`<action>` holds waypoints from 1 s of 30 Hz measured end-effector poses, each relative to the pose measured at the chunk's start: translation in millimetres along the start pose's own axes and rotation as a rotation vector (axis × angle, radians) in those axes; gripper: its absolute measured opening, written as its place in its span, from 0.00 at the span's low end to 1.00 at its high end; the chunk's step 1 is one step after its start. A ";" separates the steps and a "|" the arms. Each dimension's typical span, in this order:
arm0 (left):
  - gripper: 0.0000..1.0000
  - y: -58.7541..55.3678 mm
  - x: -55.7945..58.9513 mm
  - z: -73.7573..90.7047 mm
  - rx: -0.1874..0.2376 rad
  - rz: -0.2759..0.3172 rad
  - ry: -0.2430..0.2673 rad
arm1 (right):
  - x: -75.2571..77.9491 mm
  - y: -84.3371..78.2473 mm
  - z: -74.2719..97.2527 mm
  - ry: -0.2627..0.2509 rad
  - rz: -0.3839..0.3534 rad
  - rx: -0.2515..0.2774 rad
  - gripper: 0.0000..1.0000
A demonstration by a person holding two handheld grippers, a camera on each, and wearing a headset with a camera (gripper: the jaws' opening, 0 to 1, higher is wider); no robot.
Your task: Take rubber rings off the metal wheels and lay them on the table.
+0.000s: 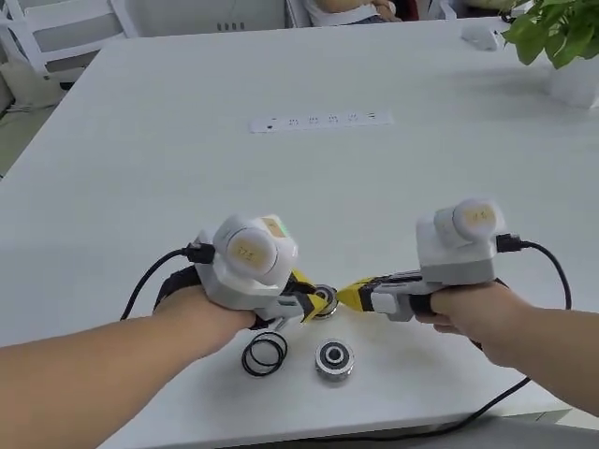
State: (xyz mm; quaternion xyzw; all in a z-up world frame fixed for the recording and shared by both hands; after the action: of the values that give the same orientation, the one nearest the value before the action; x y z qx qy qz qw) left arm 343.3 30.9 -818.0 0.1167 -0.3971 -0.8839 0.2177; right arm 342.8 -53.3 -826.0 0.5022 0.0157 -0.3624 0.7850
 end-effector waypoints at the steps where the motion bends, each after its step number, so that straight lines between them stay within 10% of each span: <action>1: 0.12 0.0 0.0 0.1 0.000 0.001 0.001 | -1.3 0.2 0.2 0.000 -0.002 -0.001 0.00; 30: 0.12 0.9 0.6 0.1 -0.005 0.001 0.005 | -15.5 11.9 -7.0 0.073 0.011 0.021 0.00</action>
State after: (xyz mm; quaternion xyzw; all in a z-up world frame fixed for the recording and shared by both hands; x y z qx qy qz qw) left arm 342.9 30.2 -817.3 0.1179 -0.3945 -0.8845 0.2195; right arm 340.7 -36.4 -814.2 0.5232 0.0376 -0.3396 0.7807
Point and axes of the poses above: the centre of the closed fingertips' face, and the gripper's own axes: z roughly backward along the fingers, x roughly to its right, y roughly out of its top, the point moved 5 cm from there along z, roughly backward along the fingers, and after that the axes turned 3 degrees about z, right-handed, at the moved point
